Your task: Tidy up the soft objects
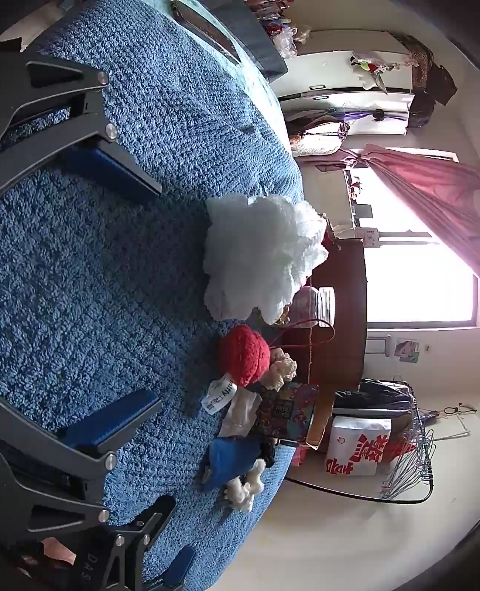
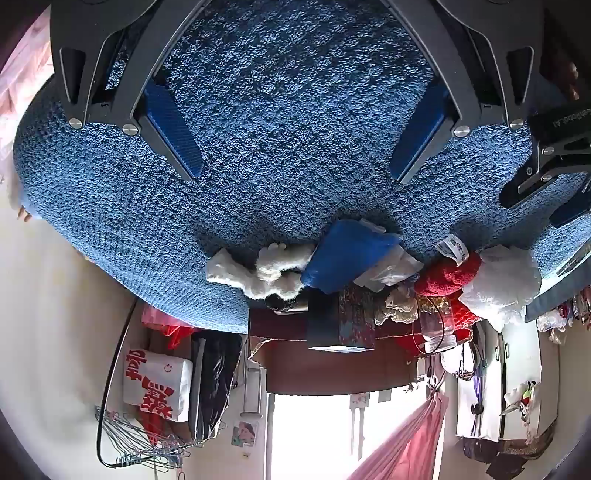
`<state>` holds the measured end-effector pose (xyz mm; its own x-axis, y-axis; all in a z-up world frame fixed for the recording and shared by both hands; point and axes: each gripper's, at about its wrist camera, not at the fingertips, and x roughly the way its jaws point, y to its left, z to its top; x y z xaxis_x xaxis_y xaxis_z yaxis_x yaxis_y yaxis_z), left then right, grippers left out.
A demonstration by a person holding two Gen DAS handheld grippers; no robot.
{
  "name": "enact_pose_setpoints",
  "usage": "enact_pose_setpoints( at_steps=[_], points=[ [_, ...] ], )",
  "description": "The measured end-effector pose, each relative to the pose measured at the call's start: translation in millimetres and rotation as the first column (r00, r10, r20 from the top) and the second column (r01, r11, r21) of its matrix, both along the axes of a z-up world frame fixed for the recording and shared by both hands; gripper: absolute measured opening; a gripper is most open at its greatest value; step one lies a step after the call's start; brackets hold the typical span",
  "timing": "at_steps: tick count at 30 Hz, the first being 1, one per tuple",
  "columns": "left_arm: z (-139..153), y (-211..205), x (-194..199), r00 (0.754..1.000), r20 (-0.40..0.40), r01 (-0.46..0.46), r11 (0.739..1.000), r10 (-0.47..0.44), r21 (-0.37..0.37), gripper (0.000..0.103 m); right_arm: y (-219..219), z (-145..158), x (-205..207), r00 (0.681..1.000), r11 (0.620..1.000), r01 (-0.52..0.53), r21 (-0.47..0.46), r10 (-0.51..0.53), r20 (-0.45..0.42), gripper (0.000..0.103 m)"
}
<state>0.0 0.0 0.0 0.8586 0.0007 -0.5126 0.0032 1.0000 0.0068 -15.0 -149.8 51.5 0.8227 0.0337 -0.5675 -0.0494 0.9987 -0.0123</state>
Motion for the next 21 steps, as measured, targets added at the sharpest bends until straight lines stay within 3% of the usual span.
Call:
enact_pose_setpoints(
  at_steps=[21],
  points=[
    [-0.1, 0.1, 0.0, 1.000, -0.002, 0.000, 1.000, 0.000, -0.004, 0.103, 0.0, -0.3, -0.3, 1.000, 1.000, 0.000, 0.002, 0.000, 0.001, 0.103]
  ],
)
